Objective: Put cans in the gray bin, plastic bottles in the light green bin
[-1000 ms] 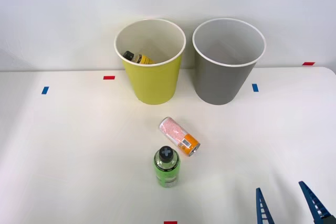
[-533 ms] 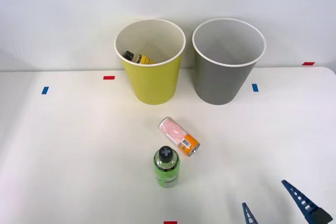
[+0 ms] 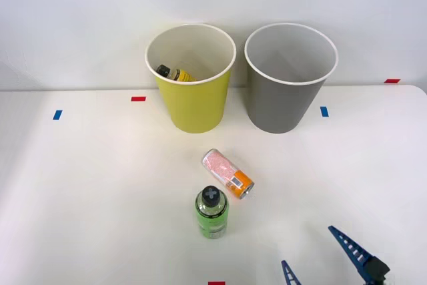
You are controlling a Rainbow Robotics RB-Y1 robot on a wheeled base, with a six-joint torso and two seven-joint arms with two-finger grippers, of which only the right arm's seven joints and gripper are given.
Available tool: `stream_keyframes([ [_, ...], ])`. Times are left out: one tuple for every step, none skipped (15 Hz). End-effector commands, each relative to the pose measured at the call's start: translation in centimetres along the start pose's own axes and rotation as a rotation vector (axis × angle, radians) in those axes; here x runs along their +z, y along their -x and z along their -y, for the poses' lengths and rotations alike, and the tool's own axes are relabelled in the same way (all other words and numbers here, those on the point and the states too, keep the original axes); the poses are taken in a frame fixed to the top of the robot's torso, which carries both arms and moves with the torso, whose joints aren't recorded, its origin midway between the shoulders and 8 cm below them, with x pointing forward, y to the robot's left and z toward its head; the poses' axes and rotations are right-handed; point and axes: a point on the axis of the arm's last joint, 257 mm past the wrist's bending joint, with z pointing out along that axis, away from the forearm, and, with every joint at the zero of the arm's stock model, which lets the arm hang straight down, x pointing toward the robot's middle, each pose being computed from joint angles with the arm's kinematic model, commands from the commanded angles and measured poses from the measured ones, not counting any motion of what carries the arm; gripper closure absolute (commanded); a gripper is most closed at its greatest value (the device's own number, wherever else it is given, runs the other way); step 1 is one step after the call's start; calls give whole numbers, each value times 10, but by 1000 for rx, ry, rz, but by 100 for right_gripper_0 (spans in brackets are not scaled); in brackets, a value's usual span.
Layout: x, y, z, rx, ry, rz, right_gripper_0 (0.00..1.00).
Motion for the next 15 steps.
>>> stream_keyframes([
  [18, 0, -10, -4, 88, 10, 0],
  [25, 0, -14, 0, 107, 17, 0],
  [33, 1, -21, 9, 136, 27, 0],
  [40, 3, -27, 17, 163, 41, 0],
  [45, 4, -32, 26, 182, 49, 0],
  [49, 5, -34, 37, 193, 55, 0],
  [52, 5, -35, 56, 194, 55, 0],
  [54, 6, -37, 64, 197, 57, 0],
  [56, 6, -41, 58, 214, 59, 0],
  [57, 6, -42, 52, 226, 61, 0],
  [57, 6, -44, 47, 235, 61, 0],
  [58, 5, -47, 39, 247, 60, 0],
  [58, 5, -49, 35, 253, 60, 0],
  [59, 6, -51, 28, 259, 64, 0],
  [60, 4, -54, 29, 263, 58, 0],
])
